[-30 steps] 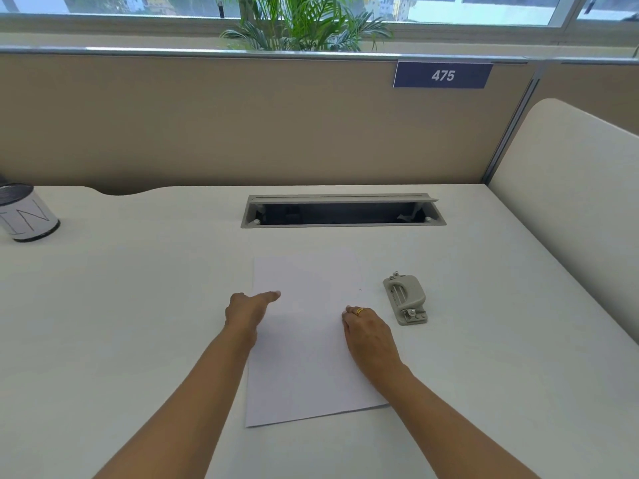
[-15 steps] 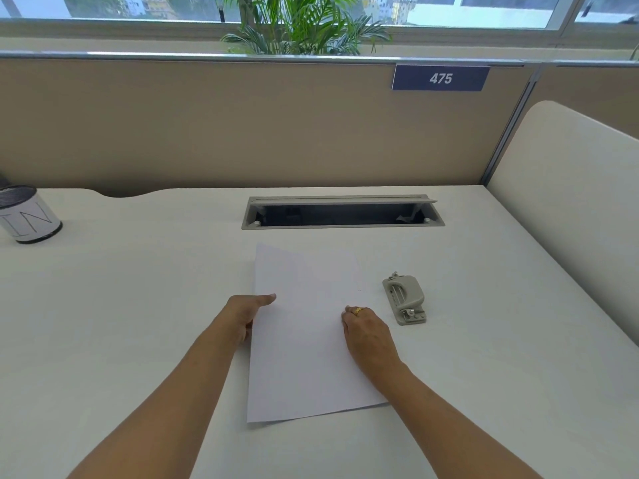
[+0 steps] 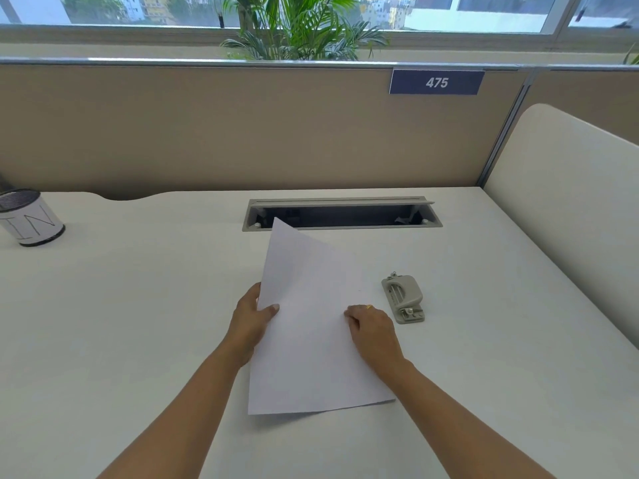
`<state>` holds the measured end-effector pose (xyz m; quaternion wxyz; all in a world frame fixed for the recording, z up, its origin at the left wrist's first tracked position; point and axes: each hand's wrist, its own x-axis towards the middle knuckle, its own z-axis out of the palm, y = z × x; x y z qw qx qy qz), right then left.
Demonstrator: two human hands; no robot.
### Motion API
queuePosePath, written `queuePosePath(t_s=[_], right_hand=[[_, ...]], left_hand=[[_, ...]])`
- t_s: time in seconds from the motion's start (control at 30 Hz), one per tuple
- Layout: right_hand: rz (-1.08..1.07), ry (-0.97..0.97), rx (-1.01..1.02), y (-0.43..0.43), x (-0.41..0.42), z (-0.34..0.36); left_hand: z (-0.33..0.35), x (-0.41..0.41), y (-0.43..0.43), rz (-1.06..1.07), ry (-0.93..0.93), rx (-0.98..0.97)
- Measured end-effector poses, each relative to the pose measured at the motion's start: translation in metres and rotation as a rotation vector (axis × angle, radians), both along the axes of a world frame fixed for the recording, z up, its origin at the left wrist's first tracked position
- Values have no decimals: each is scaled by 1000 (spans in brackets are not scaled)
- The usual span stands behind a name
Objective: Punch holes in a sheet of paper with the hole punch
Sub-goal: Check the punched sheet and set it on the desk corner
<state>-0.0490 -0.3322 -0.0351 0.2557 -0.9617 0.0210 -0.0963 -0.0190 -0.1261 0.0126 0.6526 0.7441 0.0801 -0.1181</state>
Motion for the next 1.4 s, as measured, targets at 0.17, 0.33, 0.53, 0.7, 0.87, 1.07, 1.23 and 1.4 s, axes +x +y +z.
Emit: queuePosePath(t_s=[0.17,0.33,0.53,0.7,0.87,1.07,1.23,1.4], right_hand=[[-280,4,475,-9,1,20],[-358,158,869,-16,12,32],[-173,333,1286,-16,9,35],[-130,354,1304,-19,3,35],[-131,364,1325,-21,7,44],[-160,282,1324,-19,23,68],[-191,183,1349,-16,33,84],[-180,209,1280,-11,34,82]], left_hand=[[0,1,12,-8,-53,-87],[1,4,23,11,-87,-205],[6,9,31,43,-143,-253],[8,9,34,64,-167,-252],[9,8,34,51,-174,-269],[11,4,35,-29,-178,-265],[11,2,39,-10,-181,-266],[14,0,41,0,-213,-305]])
